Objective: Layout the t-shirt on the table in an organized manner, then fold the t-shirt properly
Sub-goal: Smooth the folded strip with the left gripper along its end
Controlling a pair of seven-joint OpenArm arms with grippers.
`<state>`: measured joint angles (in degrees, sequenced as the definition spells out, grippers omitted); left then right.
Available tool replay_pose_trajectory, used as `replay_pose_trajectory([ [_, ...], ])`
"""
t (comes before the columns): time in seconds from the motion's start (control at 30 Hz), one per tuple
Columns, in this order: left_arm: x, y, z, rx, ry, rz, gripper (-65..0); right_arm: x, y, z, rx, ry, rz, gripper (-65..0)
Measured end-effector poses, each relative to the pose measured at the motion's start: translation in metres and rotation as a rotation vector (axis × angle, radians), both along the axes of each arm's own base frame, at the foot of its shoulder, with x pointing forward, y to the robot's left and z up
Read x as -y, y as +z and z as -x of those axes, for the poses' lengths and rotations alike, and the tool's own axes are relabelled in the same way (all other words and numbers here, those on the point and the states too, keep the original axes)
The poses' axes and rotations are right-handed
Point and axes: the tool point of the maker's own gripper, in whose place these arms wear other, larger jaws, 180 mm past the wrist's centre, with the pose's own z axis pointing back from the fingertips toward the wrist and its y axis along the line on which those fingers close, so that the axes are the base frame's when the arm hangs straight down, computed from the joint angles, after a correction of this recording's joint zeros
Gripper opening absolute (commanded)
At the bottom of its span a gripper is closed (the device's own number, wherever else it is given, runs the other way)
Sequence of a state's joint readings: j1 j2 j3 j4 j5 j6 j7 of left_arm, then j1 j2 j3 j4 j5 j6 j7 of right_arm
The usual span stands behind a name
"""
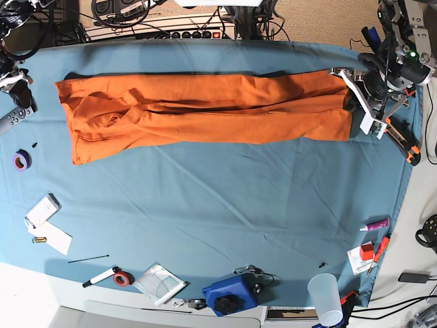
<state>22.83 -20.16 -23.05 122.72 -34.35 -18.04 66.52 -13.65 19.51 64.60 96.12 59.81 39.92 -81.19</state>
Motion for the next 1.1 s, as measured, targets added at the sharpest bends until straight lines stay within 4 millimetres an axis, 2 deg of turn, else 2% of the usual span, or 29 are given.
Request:
replay_pose_trajectory([
  [0.1,-0.001,-0.007,0.001,-0.005,-0.004,0.005,-65.0,0.007,-0.009,0.008,-0.064,-0.025,0.034,-65.0],
  [0.2,-0.004,-0.023,0.005,-0.039,-0.005,0.027,-65.0,0.008,-0.010,0.008,-0.071,-0.025,0.038,-65.0],
  [0.33,-0.014,-0.053,0.014,-0.121,0.048,0.069,-65.0,0.012,-0.018,0.010,-0.123,-0.036,0.078,-65.0],
  [0.4,-0.016,-0.061,0.017,-0.139,0.063,0.083,-65.0,0.015,-0.017,0.008,-0.114,-0.042,0.099,-65.0],
  [0.77,-0.017,-0.059,0.008,-0.129,0.065,0.083,-65.0,0.018,-0.013,0.000,-0.078,-0.051,0.130,-65.0],
  [0.9,-0.017,-0.059,0.008,-0.129,0.065,0.082,-65.0,-0.001,-0.011,-0.003,-0.053,0.010,0.036,-65.0],
  [1.03,-0.017,-0.059,0.008,-0.129,0.065,0.082,-65.0,-0.018,0.004,-0.014,0.050,0.067,-0.045,-52.7],
  [1.1,-0.017,-0.059,0.008,-0.129,0.065,0.082,-65.0,-0.019,0.007,-0.016,0.063,0.073,-0.051,-50.5],
])
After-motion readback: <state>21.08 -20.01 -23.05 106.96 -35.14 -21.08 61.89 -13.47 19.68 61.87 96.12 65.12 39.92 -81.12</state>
